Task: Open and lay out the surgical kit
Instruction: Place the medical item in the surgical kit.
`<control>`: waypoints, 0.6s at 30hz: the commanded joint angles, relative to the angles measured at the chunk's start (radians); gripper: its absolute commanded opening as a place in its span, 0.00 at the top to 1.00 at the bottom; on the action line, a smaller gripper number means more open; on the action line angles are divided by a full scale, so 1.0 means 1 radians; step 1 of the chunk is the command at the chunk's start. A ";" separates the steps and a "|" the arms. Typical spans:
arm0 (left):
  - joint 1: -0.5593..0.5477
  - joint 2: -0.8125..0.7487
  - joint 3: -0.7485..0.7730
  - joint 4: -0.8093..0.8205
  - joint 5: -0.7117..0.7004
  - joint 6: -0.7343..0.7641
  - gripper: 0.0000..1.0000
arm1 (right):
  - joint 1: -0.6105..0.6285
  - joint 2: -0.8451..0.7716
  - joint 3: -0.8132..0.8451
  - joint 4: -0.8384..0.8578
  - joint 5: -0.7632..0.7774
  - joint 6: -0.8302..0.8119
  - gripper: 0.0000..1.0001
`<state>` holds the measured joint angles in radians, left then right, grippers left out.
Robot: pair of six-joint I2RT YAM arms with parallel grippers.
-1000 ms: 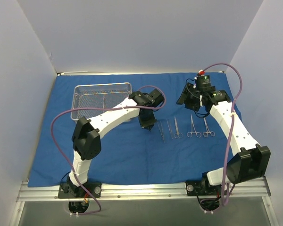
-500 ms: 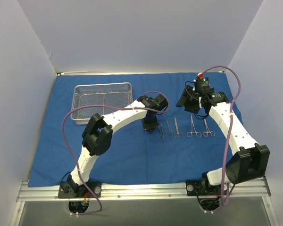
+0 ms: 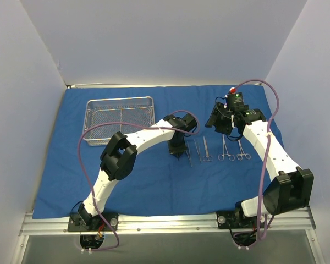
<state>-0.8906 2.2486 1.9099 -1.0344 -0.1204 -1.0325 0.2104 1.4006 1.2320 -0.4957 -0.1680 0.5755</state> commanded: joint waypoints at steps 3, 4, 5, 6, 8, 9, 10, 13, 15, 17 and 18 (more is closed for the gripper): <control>-0.007 -0.001 -0.009 0.024 0.028 0.014 0.98 | 0.003 -0.002 -0.008 0.014 -0.011 -0.008 0.50; -0.007 -0.004 -0.017 0.025 0.040 0.011 0.98 | 0.003 0.000 -0.009 0.016 -0.013 -0.008 0.50; -0.007 -0.006 -0.035 0.033 0.047 0.009 0.98 | 0.003 0.001 -0.011 0.016 -0.013 -0.008 0.50; -0.005 -0.004 -0.044 0.055 0.057 0.015 0.98 | 0.003 0.003 -0.012 0.017 -0.014 -0.008 0.50; 0.007 0.011 -0.054 0.068 0.091 0.025 0.98 | 0.003 0.003 -0.014 0.023 -0.015 -0.006 0.50; 0.008 0.019 -0.054 0.077 0.100 0.029 0.98 | 0.003 0.006 -0.014 0.025 -0.018 -0.006 0.50; 0.010 0.026 -0.054 0.079 0.108 0.038 0.98 | 0.003 0.008 -0.014 0.025 -0.019 -0.006 0.50; 0.010 0.037 -0.055 0.079 0.120 0.045 0.94 | 0.003 0.011 -0.009 0.025 -0.019 -0.008 0.50; 0.012 0.034 -0.051 0.073 0.117 0.052 0.86 | 0.003 0.011 -0.012 0.025 -0.018 -0.008 0.50; 0.013 0.032 -0.049 0.073 0.116 0.060 0.72 | 0.003 0.011 -0.014 0.025 -0.016 -0.009 0.50; 0.015 0.034 -0.049 0.066 0.114 0.060 0.68 | 0.003 0.011 -0.016 0.026 -0.016 -0.009 0.50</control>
<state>-0.8791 2.2707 1.8561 -0.9833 -0.0128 -0.9855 0.2104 1.4052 1.2209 -0.4744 -0.1848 0.5755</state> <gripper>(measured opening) 0.289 0.497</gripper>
